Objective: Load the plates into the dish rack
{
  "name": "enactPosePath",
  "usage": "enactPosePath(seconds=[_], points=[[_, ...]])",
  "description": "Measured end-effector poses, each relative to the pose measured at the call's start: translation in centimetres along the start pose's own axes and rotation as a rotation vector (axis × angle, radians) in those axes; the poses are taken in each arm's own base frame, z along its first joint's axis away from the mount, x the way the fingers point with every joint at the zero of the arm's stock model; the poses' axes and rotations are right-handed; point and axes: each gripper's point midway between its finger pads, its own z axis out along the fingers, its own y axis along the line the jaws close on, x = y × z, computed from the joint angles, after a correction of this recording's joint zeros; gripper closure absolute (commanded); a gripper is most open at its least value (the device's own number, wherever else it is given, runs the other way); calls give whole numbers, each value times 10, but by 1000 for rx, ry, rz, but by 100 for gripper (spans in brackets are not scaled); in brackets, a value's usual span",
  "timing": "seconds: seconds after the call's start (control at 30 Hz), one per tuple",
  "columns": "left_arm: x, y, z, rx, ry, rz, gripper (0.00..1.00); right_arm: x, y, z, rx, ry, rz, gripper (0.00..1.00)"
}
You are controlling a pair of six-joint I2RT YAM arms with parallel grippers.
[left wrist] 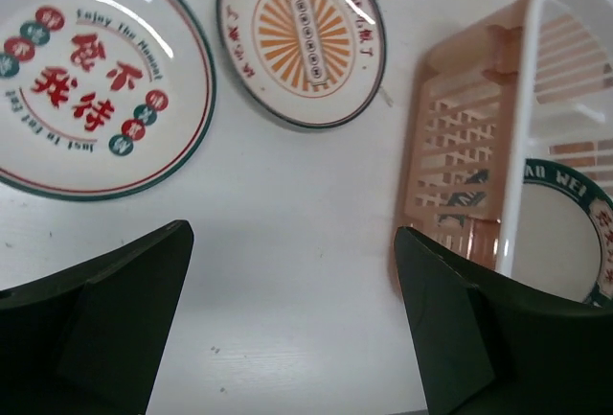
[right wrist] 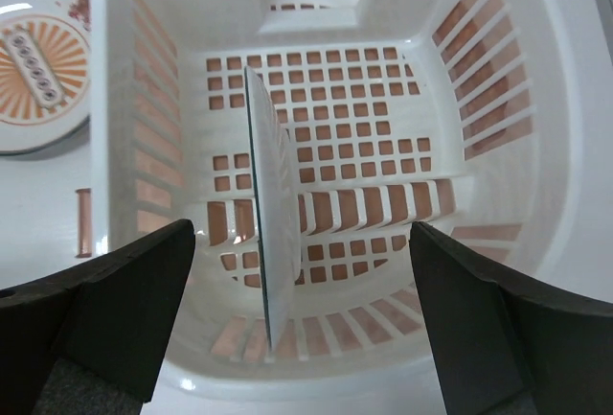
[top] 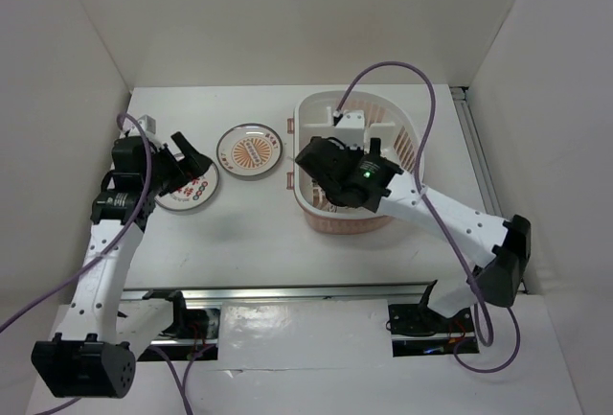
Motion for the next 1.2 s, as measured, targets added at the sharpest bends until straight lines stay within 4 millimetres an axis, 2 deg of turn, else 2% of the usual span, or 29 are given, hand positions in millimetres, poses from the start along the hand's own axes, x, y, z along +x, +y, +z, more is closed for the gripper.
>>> enactPosePath(seconds=[0.1,0.17,0.3,0.4,0.47,0.53,0.63,0.9,1.07,1.13,1.2], points=[[23,23,14,-83,41,-96,0,-21,-9,-21,-35,-46,16,0],[49,46,23,-141,70,-173,0,-35,-17,-37,-83,-79,25,0],[115,102,31,-288,136,-356,0,-60,-25,-69,-256,-142,37,0],[147,129,33,-338,124,-477,0,-74,-20,-89,-392,-182,24,0],[156,136,35,-335,90,-532,0,-76,-11,-94,-453,-190,-4,0],[156,139,37,-318,43,-572,0,-72,-2,-96,-493,-179,-43,0],[144,143,43,-292,-40,-614,0,-65,10,-99,-551,-164,-87,0],[114,165,67,-302,-166,-716,2,-66,23,-106,-628,-179,-105,0],[95,175,82,-300,-213,-758,13,-67,29,-107,-648,-184,-109,0],[90,177,88,-301,-219,-766,24,-68,30,-106,-651,-185,-111,0],[89,180,94,-304,-216,-778,26,-68,31,-107,-654,-187,-108,0]])
